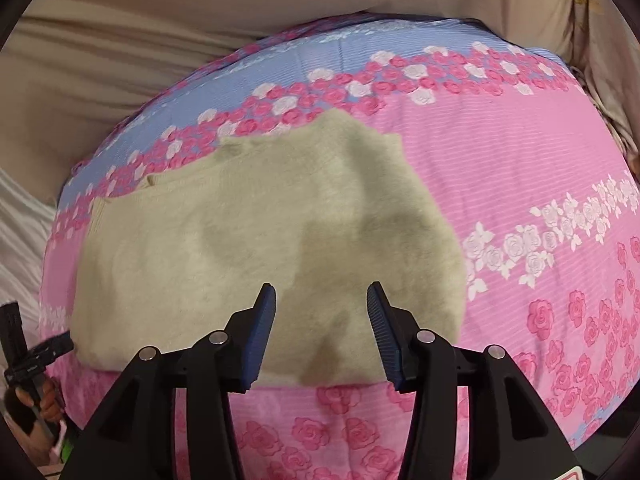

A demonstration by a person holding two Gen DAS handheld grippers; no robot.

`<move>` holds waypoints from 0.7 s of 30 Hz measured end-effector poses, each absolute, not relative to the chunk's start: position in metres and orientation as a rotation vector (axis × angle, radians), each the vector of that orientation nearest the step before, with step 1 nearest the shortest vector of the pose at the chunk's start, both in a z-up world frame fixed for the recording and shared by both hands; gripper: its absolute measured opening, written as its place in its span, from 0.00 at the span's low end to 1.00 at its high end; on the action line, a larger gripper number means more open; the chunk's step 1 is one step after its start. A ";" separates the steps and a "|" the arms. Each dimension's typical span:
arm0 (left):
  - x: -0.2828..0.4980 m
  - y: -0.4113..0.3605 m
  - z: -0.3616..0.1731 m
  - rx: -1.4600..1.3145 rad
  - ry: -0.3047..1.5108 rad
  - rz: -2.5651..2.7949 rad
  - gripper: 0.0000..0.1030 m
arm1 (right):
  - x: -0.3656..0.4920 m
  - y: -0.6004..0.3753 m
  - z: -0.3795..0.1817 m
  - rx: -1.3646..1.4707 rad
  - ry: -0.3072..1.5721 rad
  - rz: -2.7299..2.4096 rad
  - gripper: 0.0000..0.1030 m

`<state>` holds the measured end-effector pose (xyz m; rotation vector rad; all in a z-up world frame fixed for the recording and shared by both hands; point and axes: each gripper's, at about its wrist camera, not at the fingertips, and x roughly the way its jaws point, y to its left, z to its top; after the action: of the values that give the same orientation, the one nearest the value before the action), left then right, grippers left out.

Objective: Fold small clothes
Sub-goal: 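Grasp the folded bundle's edge again with both grippers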

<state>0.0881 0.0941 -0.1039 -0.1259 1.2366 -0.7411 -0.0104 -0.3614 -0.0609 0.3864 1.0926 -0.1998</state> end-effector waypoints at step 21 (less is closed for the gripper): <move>0.067 0.101 -0.075 -0.355 1.212 -0.560 0.91 | -0.011 -0.372 -0.064 0.311 1.100 -0.289 0.60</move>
<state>0.0666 0.1009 -0.0746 -0.3552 1.2123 -0.5604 -0.0114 -0.3723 -0.0636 0.3106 1.1002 -0.2885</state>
